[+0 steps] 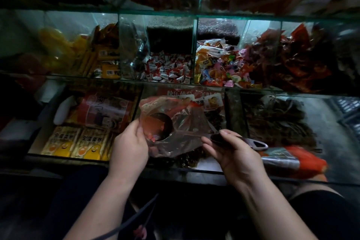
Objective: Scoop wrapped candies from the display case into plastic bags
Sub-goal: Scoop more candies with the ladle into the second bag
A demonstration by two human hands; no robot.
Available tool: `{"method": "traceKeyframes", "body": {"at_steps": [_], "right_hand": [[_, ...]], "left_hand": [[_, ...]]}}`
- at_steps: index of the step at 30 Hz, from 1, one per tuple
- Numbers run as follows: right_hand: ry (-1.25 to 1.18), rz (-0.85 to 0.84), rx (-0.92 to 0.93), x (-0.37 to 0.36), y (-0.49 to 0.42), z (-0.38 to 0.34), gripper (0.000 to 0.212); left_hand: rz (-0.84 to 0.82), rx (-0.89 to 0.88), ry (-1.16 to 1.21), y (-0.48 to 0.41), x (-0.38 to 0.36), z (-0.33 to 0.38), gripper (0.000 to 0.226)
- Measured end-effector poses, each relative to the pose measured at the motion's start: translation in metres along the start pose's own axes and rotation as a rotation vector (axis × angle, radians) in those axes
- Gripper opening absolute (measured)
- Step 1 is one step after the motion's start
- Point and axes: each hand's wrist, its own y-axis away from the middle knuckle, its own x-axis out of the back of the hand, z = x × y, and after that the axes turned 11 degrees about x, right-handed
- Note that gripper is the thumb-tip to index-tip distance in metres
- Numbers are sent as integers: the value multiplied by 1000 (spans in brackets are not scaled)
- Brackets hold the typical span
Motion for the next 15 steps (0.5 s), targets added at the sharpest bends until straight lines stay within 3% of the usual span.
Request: {"method": "traceKeyframes", "body": {"at_steps": [11, 15], "right_hand": [[-50, -11, -38, 10, 14, -12, 12], [-23, 1, 5, 8, 25, -22, 6]], "left_hand": [[-66, -19, -96, 1, 2, 11, 37], [29, -76, -32, 8, 2, 17, 44]]}}
